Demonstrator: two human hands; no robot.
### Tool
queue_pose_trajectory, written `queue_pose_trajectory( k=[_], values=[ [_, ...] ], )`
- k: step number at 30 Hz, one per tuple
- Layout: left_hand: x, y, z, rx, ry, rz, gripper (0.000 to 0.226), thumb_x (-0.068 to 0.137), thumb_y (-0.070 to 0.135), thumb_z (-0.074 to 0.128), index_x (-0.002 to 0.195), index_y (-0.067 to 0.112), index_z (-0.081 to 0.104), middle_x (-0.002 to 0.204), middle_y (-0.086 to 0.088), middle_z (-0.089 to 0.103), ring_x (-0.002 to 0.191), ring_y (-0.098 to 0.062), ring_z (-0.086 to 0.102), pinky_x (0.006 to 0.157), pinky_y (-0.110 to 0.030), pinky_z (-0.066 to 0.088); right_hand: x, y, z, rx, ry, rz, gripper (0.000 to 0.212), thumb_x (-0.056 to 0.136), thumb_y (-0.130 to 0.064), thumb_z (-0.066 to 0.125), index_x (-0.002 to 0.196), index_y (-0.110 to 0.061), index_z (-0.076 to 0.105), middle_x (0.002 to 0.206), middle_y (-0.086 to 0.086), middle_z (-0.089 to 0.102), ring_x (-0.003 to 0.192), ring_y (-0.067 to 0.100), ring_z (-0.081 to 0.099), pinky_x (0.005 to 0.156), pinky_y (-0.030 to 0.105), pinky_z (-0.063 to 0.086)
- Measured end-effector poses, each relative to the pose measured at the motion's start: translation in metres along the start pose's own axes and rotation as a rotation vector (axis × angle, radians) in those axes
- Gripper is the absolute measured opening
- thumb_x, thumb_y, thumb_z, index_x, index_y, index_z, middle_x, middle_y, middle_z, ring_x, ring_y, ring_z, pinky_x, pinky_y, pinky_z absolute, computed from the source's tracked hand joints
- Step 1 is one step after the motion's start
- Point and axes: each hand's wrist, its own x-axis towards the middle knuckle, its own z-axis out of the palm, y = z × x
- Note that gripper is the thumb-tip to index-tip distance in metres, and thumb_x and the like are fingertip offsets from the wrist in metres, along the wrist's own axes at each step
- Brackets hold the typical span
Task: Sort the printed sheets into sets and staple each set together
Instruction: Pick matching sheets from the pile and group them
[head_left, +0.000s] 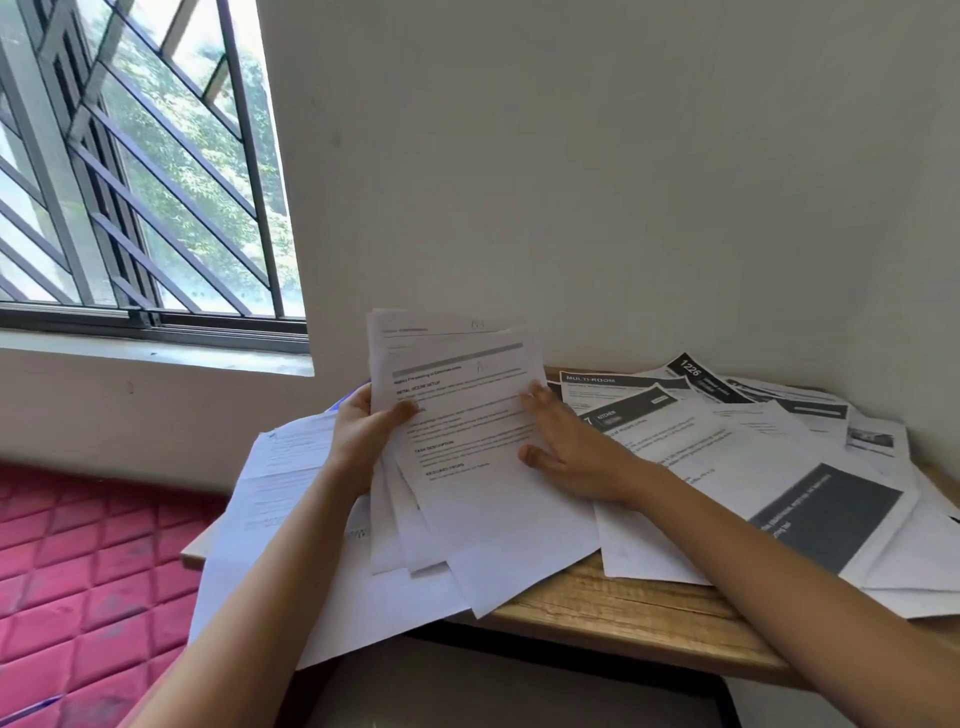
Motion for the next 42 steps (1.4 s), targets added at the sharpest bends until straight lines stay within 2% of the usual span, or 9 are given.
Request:
queue_pose_trajectory(
  k=[4, 6, 10, 14, 17, 22, 28, 36, 42],
  values=[
    [0.004, -0.001, -0.003, -0.022, -0.01, 0.026, 0.033, 0.084, -0.004, 0.066, 0.116, -0.002, 0.061, 0.104, -0.019, 0.07, 0.081, -0.028, 0.069, 0.078, -0.043, 0.06, 0.024, 0.016, 0.002, 0.228, 0.205, 0.095, 0.077, 0.098, -0.038, 0.046, 0.152, -0.008, 0.0, 0.16, 0.008, -0.005, 0.148, 0.018, -0.005, 0.12, 0.03, 0.001],
    [0.005, -0.002, -0.003, -0.048, -0.014, 0.042, 0.034, 0.084, -0.004, 0.067, 0.116, -0.003, 0.06, 0.102, -0.02, 0.07, 0.078, -0.025, 0.07, 0.073, -0.038, 0.061, 0.035, 0.02, 0.001, 0.374, 0.304, 0.136, 0.079, 0.094, -0.036, 0.056, 0.152, -0.007, 0.011, 0.158, 0.008, 0.017, 0.145, 0.021, 0.019, 0.119, 0.036, 0.019],
    [0.007, -0.004, -0.004, -0.069, -0.009, 0.044, 0.034, 0.082, -0.003, 0.069, 0.115, -0.004, 0.061, 0.104, -0.022, 0.07, 0.08, -0.028, 0.07, 0.073, -0.038, 0.061, 0.046, 0.022, 0.004, 0.641, 0.544, 0.163, 0.048, 0.085, -0.024, 0.071, 0.127, -0.014, 0.05, 0.122, 0.002, 0.062, 0.109, 0.015, 0.059, 0.097, 0.036, 0.048],
    [0.009, -0.003, -0.005, -0.072, 0.032, 0.039, 0.033, 0.079, 0.001, 0.074, 0.111, -0.001, 0.064, 0.103, -0.019, 0.071, 0.086, -0.032, 0.07, 0.078, -0.044, 0.06, 0.05, 0.02, 0.007, 0.754, 0.698, 0.183, 0.02, 0.079, -0.018, 0.077, 0.088, -0.017, 0.06, 0.077, -0.006, 0.061, 0.067, 0.009, 0.054, 0.066, 0.021, 0.046],
    [0.01, -0.003, -0.005, -0.067, 0.048, 0.045, 0.031, 0.078, 0.006, 0.076, 0.108, 0.002, 0.066, 0.102, -0.017, 0.072, 0.089, -0.033, 0.07, 0.079, -0.045, 0.059, 0.05, 0.021, 0.006, 0.8, 0.774, 0.176, 0.023, 0.079, -0.015, 0.077, 0.071, -0.013, 0.055, 0.065, 0.0, 0.052, 0.06, 0.014, 0.044, 0.06, 0.028, 0.038],
    [0.01, -0.002, -0.004, -0.061, 0.054, 0.065, 0.018, 0.089, 0.017, 0.066, 0.103, 0.005, 0.066, 0.097, -0.015, 0.071, 0.083, -0.028, 0.069, 0.075, -0.039, 0.06, 0.045, 0.023, 0.007, 0.881, 0.75, 0.173, 0.022, 0.079, -0.008, 0.075, 0.081, -0.024, 0.061, 0.081, 0.006, 0.072, 0.076, 0.024, 0.069, 0.07, 0.034, 0.056],
    [0.008, -0.001, -0.004, -0.03, 0.064, 0.09, 0.014, 0.095, 0.023, 0.058, 0.093, 0.012, 0.067, 0.088, -0.006, 0.072, 0.072, -0.015, 0.069, 0.067, -0.029, 0.06, 0.043, 0.027, 0.01, 1.051, 0.712, 0.128, 0.025, 0.074, 0.006, 0.075, 0.07, -0.013, 0.059, 0.075, 0.001, 0.068, 0.068, 0.008, 0.065, 0.067, 0.021, 0.052],
    [0.008, 0.004, -0.001, -0.083, 0.139, 0.003, 0.029, 0.101, 0.033, 0.047, 0.09, 0.014, 0.067, 0.079, -0.003, 0.071, 0.067, -0.017, 0.066, 0.064, -0.031, 0.059, 0.033, 0.04, 0.006, 0.982, 0.439, -0.028, 0.04, 0.072, 0.016, 0.07, 0.059, -0.021, 0.064, 0.117, 0.007, 0.064, 0.109, 0.015, 0.061, 0.081, 0.019, 0.052],
    [0.007, 0.007, 0.0, -0.082, 0.156, -0.012, 0.03, 0.103, 0.028, 0.044, 0.089, 0.015, 0.068, 0.078, -0.001, 0.071, 0.065, -0.014, 0.067, 0.06, -0.027, 0.058, 0.036, 0.04, 0.005, 1.245, 0.461, 0.019, 0.031, 0.064, -0.008, 0.083, 0.068, -0.004, 0.053, 0.088, 0.0, 0.071, 0.086, 0.013, 0.067, 0.074, 0.024, 0.055]
  ],
)
